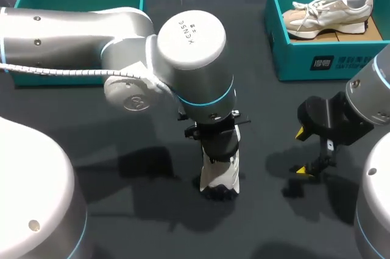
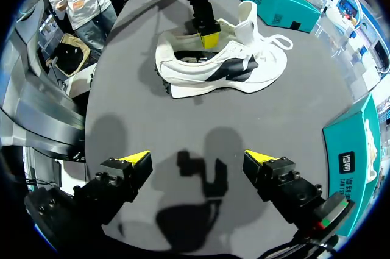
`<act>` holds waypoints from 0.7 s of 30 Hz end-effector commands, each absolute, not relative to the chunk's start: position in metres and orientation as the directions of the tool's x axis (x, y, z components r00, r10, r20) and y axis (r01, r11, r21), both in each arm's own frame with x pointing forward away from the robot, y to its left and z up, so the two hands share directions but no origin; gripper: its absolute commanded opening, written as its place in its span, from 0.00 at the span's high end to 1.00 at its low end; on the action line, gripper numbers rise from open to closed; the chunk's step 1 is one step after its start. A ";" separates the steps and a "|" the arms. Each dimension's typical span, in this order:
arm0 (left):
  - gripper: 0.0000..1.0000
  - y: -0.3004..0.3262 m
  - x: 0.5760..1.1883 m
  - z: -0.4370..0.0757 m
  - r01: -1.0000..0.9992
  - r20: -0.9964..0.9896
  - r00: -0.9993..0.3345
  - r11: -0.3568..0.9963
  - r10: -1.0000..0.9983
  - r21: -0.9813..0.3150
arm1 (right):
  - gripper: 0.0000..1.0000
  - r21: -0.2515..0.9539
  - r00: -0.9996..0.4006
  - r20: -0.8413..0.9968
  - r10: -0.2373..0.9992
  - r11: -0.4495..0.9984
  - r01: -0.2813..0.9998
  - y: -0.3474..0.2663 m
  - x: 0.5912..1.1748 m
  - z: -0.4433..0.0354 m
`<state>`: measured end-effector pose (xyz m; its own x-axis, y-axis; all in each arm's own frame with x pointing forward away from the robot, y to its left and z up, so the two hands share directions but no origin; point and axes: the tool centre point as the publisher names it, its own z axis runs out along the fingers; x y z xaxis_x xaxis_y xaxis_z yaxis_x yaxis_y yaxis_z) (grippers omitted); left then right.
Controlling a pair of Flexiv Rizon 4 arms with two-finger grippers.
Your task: Take the shoe out of the shoebox, open the shoe tongue, remove and reinsert the insole, then place the shoe into the shoebox
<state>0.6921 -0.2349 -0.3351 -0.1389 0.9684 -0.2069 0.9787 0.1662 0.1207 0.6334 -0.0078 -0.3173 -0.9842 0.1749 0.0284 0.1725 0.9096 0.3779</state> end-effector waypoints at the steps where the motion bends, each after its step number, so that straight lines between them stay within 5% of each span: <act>1: 1.00 -0.239 0.695 -0.337 0.976 -0.186 -0.143 0.170 0.972 0.134 | 0.00 0.377 -0.984 0.025 0.176 0.910 0.172 -0.008 0.631 -0.317; 10: 1.00 -0.244 0.701 -0.348 0.977 -0.140 -0.148 0.166 0.979 0.134 | 0.00 0.377 -0.984 0.025 0.176 0.910 0.172 -0.008 0.631 -0.317; 14: 0.83 -0.245 0.702 -0.349 0.977 -0.129 -0.144 0.162 0.981 0.140 | 0.00 0.377 -0.984 0.025 0.176 0.910 0.172 -0.008 0.631 -0.317; 21: 0.79 -0.245 0.707 -0.349 0.983 -0.101 -0.127 0.138 0.987 0.117 | 0.00 0.377 -0.984 0.025 0.176 0.910 0.172 -0.008 0.631 -0.317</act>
